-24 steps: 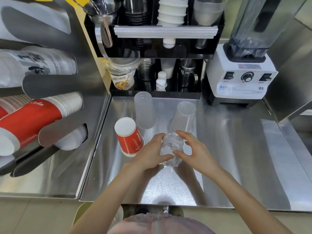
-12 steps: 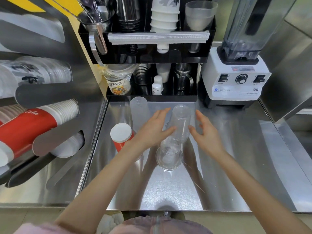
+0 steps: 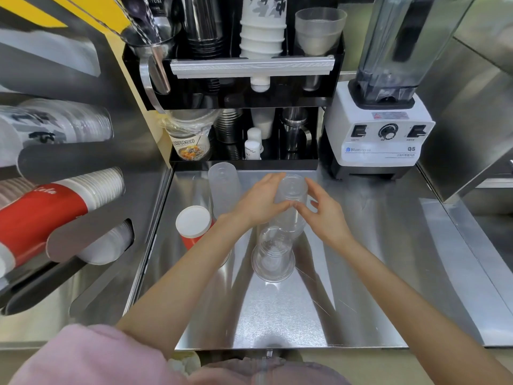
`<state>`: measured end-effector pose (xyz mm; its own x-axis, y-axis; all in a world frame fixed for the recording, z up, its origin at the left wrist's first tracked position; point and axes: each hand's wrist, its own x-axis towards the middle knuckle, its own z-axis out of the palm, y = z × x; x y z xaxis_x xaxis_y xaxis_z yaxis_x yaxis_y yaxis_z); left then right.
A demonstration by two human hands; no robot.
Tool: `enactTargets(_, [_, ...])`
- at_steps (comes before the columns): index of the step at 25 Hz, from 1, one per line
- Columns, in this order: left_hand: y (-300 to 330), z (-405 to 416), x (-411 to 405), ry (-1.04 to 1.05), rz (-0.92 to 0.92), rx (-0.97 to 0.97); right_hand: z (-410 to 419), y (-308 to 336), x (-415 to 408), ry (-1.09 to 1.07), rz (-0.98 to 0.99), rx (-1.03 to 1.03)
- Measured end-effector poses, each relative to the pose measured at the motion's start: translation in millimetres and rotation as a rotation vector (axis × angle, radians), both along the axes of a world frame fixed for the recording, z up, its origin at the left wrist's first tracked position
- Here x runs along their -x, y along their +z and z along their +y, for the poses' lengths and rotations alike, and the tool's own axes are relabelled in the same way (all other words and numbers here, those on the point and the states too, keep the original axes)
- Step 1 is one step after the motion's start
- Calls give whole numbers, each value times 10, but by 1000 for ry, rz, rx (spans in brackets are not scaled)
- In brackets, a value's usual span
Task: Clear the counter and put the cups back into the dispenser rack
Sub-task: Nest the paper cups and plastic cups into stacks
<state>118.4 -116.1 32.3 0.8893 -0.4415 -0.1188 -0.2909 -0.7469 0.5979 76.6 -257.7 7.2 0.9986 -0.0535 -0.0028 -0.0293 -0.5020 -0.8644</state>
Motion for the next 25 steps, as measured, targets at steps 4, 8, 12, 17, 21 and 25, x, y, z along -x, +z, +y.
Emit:
enactTargets(4, [48, 27, 48, -17, -50, 63, -18, 56, 38, -14, -43, -20])
enactTargets(8, [170, 58, 59, -7, -125, 168, -12, 238, 65, -20, -122, -51])
enactTargets(12, [404, 118, 135, -4, -247, 304, -6, 497, 132, -46, -260, -66])
enactTargets(17, [607, 247, 398, 54, -276, 506, 47, 774, 335, 19, -336, -131])
enactTargets(21, [511, 342, 580, 88, -186, 563, 123, 756, 474, 72, -326, -151])
enactTargets(25, [296, 417, 728, 121, -88, 565, 174, 554, 573, 104, -240, -186])
